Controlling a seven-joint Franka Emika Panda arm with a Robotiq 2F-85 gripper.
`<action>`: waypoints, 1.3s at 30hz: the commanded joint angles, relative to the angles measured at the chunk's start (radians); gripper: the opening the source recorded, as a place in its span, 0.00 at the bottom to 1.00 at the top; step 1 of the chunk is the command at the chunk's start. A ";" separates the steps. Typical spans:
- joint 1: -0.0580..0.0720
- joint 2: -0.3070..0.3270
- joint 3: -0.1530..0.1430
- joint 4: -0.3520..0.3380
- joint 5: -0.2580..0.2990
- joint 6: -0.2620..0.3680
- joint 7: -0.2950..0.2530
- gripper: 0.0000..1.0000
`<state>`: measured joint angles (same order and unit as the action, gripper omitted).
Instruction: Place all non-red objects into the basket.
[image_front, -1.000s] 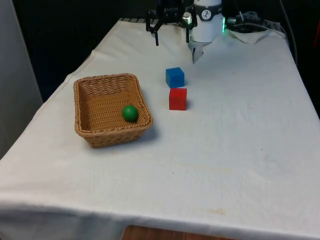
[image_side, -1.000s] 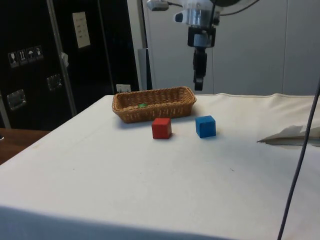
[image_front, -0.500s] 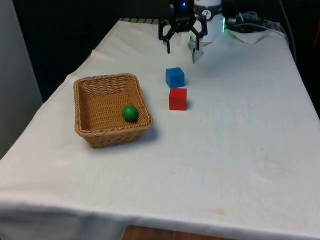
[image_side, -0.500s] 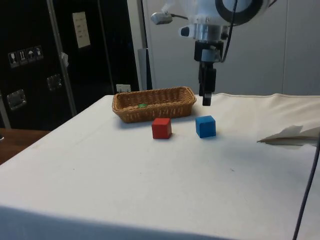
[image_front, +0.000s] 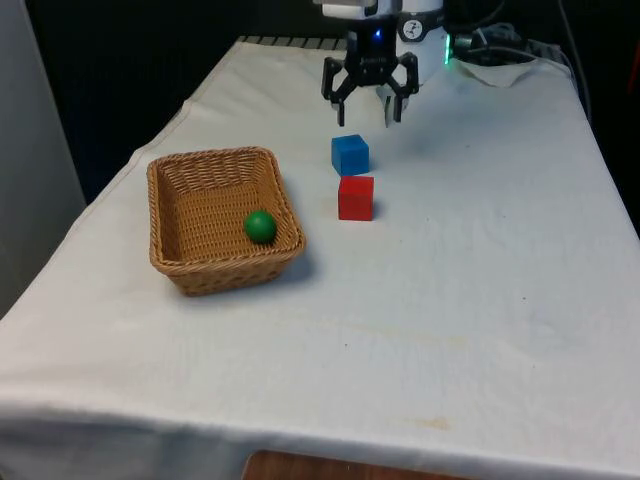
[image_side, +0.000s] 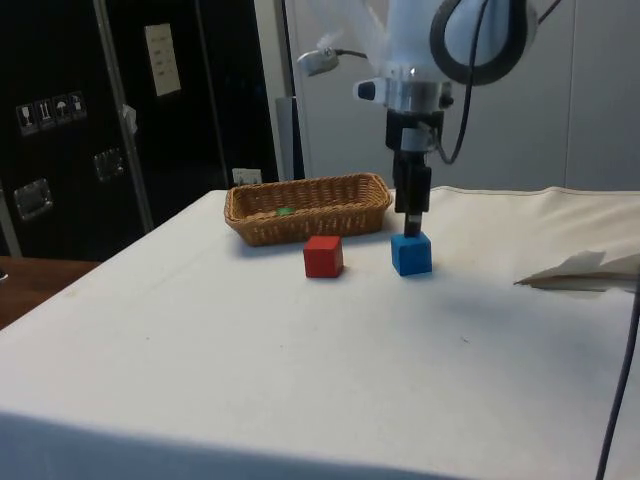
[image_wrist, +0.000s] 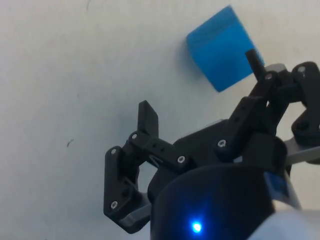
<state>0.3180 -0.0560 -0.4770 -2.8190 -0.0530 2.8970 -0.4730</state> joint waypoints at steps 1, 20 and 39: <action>0.010 -0.007 0.000 0.000 0.030 0.002 -0.024 1.00; -0.004 0.092 0.004 0.047 0.046 0.022 -0.083 1.00; -0.016 0.230 0.035 0.079 0.035 0.103 -0.076 1.00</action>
<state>0.3160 0.1890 -0.4680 -2.7300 -0.0410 2.9930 -0.5330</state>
